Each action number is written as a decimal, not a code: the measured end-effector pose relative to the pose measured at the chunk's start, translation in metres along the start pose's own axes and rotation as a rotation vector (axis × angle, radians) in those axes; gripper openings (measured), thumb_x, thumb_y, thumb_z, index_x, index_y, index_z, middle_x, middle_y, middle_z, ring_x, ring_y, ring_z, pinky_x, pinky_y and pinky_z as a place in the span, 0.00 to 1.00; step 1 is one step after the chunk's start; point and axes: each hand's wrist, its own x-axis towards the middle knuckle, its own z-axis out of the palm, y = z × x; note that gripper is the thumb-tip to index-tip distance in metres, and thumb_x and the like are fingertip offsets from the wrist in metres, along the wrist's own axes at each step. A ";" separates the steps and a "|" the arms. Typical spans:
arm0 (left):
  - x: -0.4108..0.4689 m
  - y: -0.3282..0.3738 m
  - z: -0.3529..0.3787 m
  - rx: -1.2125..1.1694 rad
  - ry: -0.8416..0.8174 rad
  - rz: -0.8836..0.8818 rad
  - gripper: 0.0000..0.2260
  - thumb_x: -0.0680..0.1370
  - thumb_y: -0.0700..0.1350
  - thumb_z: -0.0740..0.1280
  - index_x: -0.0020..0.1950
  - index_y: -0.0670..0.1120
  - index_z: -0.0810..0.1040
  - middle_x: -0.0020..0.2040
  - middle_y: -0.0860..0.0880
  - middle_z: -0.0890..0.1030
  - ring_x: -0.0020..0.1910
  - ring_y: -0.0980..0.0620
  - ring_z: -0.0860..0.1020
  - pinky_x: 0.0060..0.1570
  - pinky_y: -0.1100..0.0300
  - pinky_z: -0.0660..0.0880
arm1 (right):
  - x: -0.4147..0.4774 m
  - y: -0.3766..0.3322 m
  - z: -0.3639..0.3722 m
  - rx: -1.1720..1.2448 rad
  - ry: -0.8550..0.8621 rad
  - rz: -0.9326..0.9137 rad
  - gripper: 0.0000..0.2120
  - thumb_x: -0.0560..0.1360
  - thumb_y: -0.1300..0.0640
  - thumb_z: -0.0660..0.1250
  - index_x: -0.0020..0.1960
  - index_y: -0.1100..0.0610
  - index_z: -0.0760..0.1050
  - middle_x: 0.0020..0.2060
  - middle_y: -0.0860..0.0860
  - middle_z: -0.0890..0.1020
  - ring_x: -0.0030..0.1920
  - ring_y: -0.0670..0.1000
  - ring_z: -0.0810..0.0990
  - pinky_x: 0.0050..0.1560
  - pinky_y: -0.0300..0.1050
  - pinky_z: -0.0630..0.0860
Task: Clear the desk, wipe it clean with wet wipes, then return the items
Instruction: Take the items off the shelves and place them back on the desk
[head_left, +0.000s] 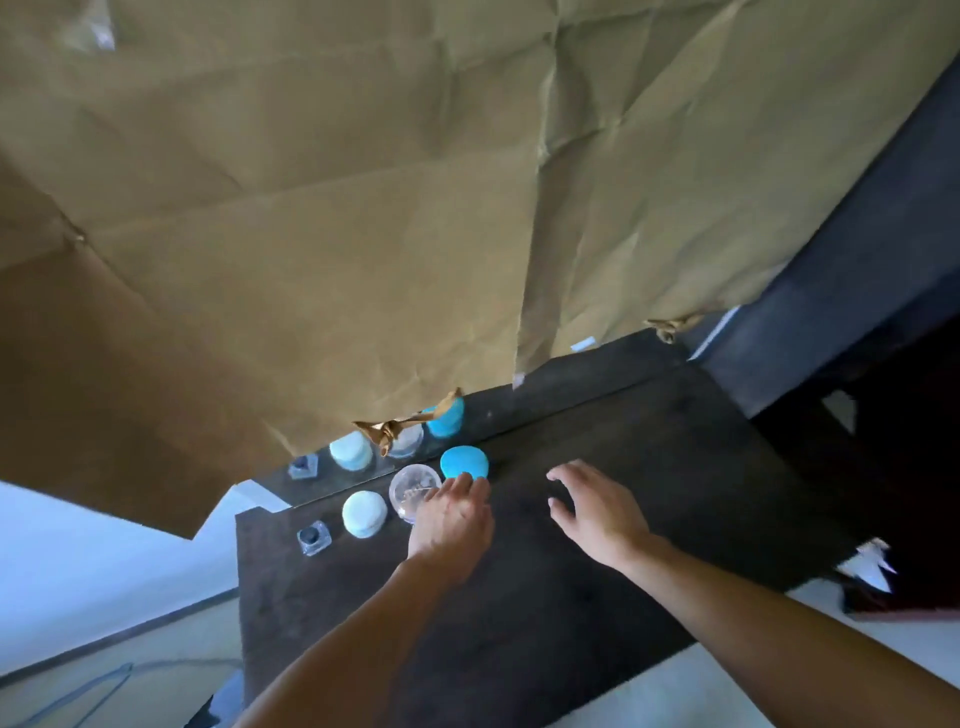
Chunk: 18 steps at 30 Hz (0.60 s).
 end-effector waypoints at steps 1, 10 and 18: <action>0.001 0.016 -0.001 0.014 0.000 0.022 0.11 0.80 0.48 0.57 0.60 0.47 0.72 0.58 0.49 0.76 0.56 0.49 0.77 0.54 0.55 0.76 | -0.011 0.011 -0.007 -0.001 0.015 0.012 0.12 0.73 0.52 0.67 0.55 0.53 0.76 0.51 0.48 0.79 0.49 0.52 0.80 0.43 0.48 0.76; -0.007 0.184 0.024 0.077 0.046 0.243 0.03 0.67 0.46 0.65 0.37 0.47 0.73 0.34 0.49 0.76 0.31 0.46 0.77 0.25 0.58 0.70 | -0.134 0.141 -0.091 -0.025 0.173 0.113 0.09 0.70 0.55 0.69 0.50 0.53 0.77 0.44 0.49 0.80 0.39 0.53 0.82 0.35 0.44 0.76; 0.001 0.316 0.029 0.004 0.117 0.409 0.03 0.67 0.45 0.66 0.38 0.48 0.73 0.35 0.50 0.77 0.32 0.47 0.78 0.26 0.60 0.71 | -0.195 0.229 -0.173 -0.053 0.287 0.257 0.10 0.74 0.52 0.66 0.54 0.52 0.77 0.49 0.48 0.80 0.46 0.51 0.82 0.42 0.46 0.77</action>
